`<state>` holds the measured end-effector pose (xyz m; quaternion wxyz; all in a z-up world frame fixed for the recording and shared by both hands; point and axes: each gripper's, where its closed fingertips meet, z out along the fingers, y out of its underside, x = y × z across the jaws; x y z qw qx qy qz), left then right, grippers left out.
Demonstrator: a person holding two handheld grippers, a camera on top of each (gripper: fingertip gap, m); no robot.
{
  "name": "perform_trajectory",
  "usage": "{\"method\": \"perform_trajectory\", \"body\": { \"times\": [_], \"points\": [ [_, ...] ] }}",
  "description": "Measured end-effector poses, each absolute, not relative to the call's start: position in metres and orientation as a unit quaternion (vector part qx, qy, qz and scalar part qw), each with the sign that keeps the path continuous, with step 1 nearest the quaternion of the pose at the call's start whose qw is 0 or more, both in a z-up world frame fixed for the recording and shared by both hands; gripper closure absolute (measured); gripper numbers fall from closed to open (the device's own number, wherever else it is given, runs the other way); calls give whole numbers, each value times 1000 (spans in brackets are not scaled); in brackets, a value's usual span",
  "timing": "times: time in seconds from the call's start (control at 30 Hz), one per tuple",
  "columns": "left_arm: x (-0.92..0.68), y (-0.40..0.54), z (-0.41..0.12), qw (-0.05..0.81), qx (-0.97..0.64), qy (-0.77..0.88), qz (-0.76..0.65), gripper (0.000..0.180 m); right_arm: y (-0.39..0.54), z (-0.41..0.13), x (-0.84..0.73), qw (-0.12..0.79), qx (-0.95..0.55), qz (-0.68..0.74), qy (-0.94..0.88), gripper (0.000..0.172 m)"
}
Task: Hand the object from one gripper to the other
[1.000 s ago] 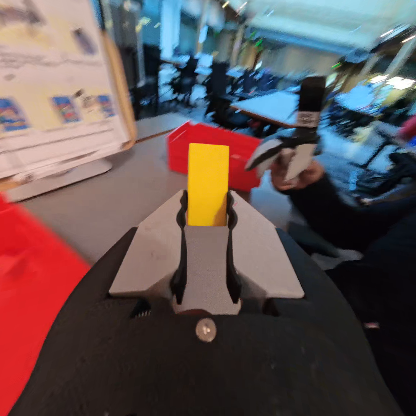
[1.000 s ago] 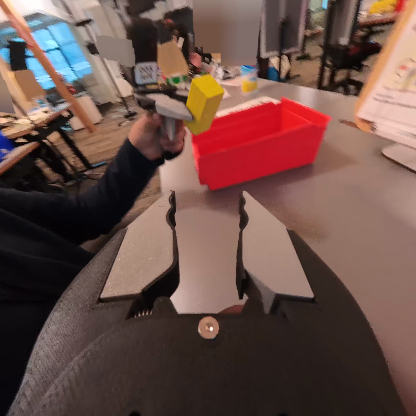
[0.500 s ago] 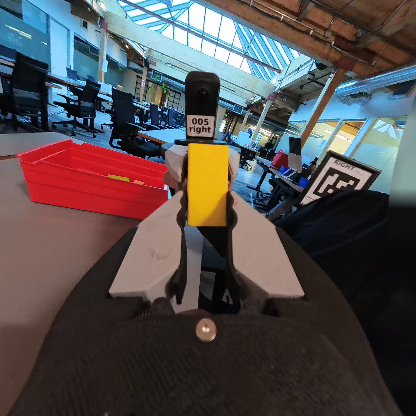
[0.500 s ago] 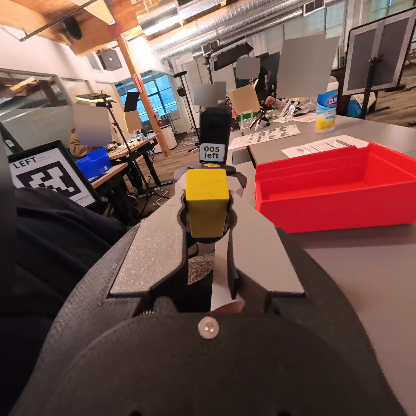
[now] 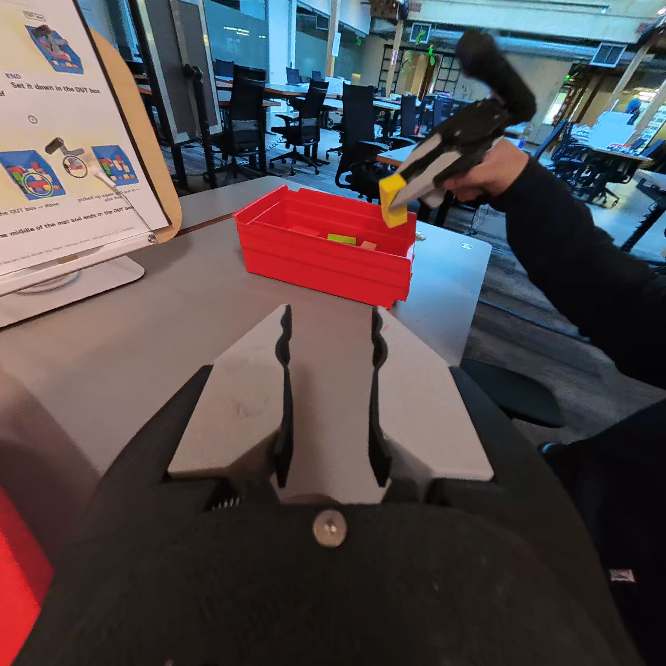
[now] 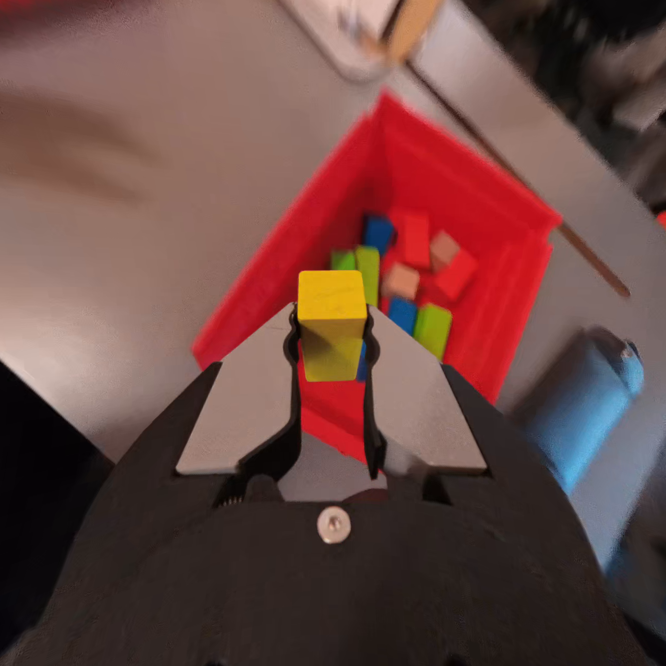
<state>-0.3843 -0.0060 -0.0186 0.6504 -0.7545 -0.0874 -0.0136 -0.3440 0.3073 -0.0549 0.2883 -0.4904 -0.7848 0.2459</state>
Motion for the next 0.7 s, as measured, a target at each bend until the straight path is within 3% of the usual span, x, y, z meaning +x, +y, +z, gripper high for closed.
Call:
{"method": "perform_trajectory", "body": {
  "times": [0.17, 0.3, 0.5, 0.7],
  "points": [
    [-392, -12, -21, 645, -758, -97, -3, 139, 350, -132, -335, 208, -477, 30, -853, 140],
    [-398, -23, -18, 647, -754, -109, 7, 137, 339, -165, -323, 127, -404, -57, -904, 140],
    [-408, -36, -14, 655, -745, -126, 3, 137, 312, -194, -329, 60, -323, -56, -943, 140],
    [-416, -47, -17, 642, -755, -131, 29, 135, 306, -202, -342, 71, -318, -50, -944, 138]
  ]
}}
